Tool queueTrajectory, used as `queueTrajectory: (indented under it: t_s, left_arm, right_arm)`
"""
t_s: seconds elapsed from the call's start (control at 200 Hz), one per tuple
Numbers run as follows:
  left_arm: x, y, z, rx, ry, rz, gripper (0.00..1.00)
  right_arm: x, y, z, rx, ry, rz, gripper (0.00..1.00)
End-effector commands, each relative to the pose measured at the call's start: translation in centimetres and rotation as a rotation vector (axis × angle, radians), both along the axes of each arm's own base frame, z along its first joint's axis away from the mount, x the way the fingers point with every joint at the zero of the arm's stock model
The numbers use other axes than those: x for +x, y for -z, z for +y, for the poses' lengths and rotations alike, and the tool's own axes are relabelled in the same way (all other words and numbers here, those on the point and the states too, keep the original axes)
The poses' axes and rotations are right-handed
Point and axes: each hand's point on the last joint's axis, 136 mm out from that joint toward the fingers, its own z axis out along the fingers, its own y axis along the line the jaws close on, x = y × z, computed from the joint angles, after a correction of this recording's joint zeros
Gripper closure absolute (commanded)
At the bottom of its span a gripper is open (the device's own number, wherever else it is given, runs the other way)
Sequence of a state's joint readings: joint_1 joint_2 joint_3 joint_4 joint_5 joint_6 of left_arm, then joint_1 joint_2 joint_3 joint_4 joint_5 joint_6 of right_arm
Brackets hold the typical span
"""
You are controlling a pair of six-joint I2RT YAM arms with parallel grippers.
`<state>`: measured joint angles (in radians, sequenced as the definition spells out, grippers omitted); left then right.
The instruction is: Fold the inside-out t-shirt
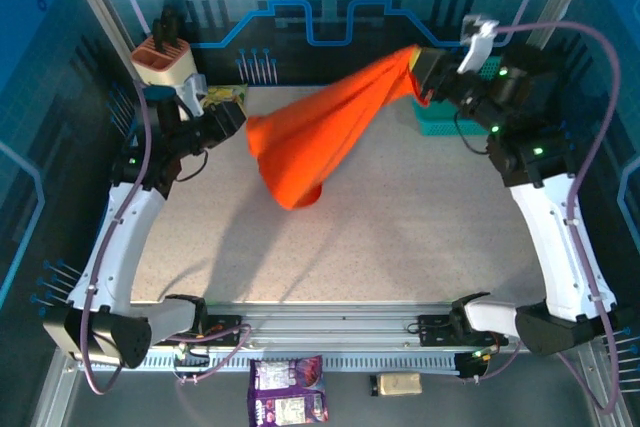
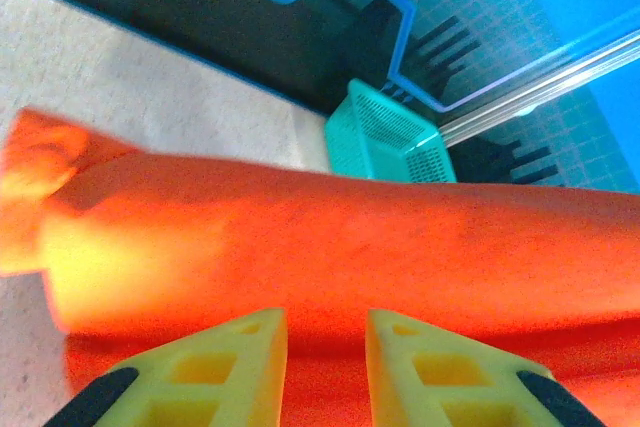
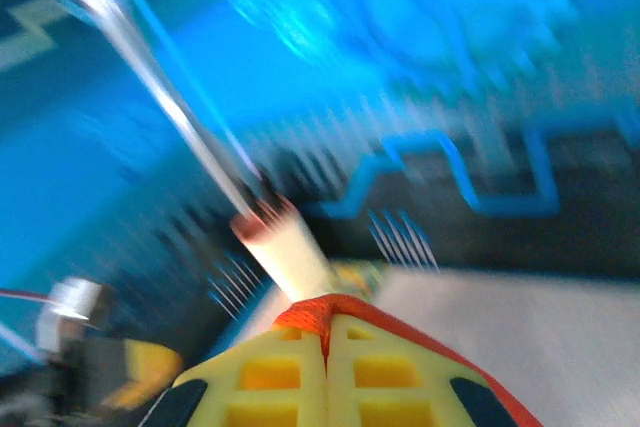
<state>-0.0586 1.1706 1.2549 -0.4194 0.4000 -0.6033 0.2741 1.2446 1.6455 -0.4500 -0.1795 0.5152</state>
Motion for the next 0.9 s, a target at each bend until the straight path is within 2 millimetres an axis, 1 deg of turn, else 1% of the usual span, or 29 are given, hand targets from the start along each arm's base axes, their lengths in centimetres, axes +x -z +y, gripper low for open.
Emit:
queueTrajectory:
  t_s: [0.0, 0.045, 0.11, 0.175, 0.265, 0.355, 0.395, 0.48, 0.585, 0.685, 0.82, 0.896]
  left_arm:
    - [-1.3, 4.8, -0.6, 0.004, 0.024, 0.125, 0.72]
    - [-1.7, 6.8, -1.0, -0.004, 0.035, 0.177, 0.72]
    - [-2.3, 9.7, -2.0, -0.017, 0.067, 0.250, 0.72]
    - [-3.1, 12.6, -3.3, -0.023, 0.107, 0.329, 0.71]
    - [-4.3, 15.8, -5.5, -0.030, 0.167, 0.417, 0.70]
    - [-5.9, 18.9, -7.7, -0.039, 0.212, 0.502, 0.69]
    - [-6.6, 19.9, -8.7, -0.047, 0.232, 0.533, 0.69]
    - [-8.3, 21.7, -10.7, -0.044, 0.268, 0.585, 0.69]
    - [-10.8, 24.1, -12.5, -0.028, 0.298, 0.666, 0.67]
    - [-12.9, 25.7, -14.4, -0.004, 0.355, 0.716, 0.65]
    - [-15.1, 28.2, -16.0, 0.058, 0.396, 0.800, 0.64]
    - [-15.7, 29.3, -16.5, 0.071, 0.401, 0.836, 0.64]
  right_arm:
    - [1.4, 13.5, -2.9, -0.122, 0.140, 0.343, 1.00]
    - [1.2, 17.1, -3.2, -0.139, 0.143, 0.421, 1.00]
    - [1.2, 21.0, -3.8, -0.161, 0.159, 0.499, 1.00]
    - [1.1, 23.5, -4.4, -0.182, 0.167, 0.549, 1.00]
    - [0.9, 25.6, -4.7, -0.200, 0.166, 0.591, 1.00]
    - [0.6, 26.5, -4.8, -0.205, 0.163, 0.607, 1.00]
    - [0.5, 26.8, -4.8, -0.205, 0.164, 0.612, 1.00]
    - [0.4, 27.2, -4.9, -0.203, 0.166, 0.622, 1.00]
    - [0.3, 27.4, -4.9, -0.199, 0.165, 0.625, 1.00]
    - [0.3, 27.8, -4.9, -0.199, 0.167, 0.634, 1.00]
    - [0.4, 28.0, -4.7, -0.190, 0.163, 0.644, 1.00]
    - [0.4, 27.9, -4.6, -0.183, 0.159, 0.641, 1.00]
